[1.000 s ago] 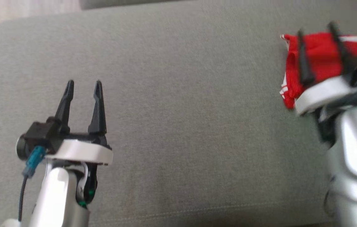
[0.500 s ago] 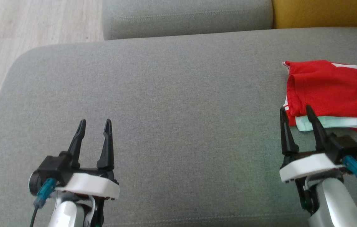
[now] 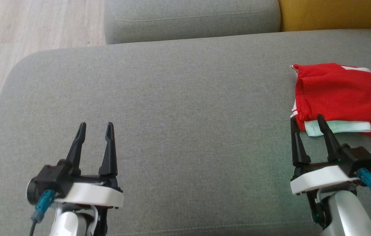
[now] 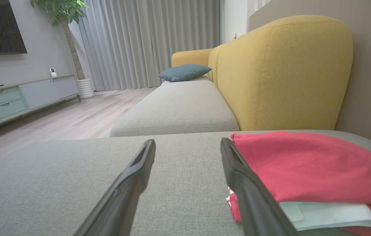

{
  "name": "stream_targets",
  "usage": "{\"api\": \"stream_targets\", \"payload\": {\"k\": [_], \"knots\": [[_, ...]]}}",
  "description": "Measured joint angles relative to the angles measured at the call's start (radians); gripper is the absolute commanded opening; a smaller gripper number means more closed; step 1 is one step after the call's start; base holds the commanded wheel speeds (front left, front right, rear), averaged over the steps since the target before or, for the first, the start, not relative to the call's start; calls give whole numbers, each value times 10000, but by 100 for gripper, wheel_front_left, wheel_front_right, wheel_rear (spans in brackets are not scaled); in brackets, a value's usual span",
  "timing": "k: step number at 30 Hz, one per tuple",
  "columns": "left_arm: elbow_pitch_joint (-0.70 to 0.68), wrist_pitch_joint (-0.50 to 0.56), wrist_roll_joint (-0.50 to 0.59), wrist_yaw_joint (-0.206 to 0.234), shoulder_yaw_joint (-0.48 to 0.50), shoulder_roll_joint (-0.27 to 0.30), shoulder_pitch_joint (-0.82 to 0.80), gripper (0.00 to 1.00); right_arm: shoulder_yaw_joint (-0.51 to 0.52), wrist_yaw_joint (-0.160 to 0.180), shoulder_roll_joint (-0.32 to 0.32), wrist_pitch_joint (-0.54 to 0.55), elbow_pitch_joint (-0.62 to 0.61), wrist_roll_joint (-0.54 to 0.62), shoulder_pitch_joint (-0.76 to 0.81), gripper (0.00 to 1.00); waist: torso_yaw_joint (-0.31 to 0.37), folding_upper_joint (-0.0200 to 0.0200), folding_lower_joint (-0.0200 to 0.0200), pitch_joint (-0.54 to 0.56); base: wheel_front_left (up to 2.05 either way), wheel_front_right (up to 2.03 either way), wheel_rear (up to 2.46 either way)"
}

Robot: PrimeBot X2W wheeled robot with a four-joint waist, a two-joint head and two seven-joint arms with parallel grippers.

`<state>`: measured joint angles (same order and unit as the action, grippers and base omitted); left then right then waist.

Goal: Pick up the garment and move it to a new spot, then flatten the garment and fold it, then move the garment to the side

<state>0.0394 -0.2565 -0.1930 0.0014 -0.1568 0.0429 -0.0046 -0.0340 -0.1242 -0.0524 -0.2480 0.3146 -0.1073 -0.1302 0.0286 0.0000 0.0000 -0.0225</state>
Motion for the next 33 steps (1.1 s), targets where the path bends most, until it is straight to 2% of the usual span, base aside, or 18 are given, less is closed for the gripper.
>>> {"api": "stream_targets", "payload": {"k": [19,26,30,33], "knots": [[-59,0,309,88,-142,0,-1,100,-8,0,4,-2,-92,-205,-1,100,-6,0,0,-41,0,0,0],[-31,0,244,265,-81,2,-2,100,-15,0,4,-2,-92,-207,-1,100,4,0,0,-19,0,0,0],[-23,0,142,-119,-81,2,-2,100,-61,0,4,-2,-92,-253,-1,100,36,0,0,-15,0,0,0],[-25,0,153,-117,75,4,-1,100,-73,0,4,-2,-96,-349,-1,100,54,0,0,-16,0,0,0]]}}
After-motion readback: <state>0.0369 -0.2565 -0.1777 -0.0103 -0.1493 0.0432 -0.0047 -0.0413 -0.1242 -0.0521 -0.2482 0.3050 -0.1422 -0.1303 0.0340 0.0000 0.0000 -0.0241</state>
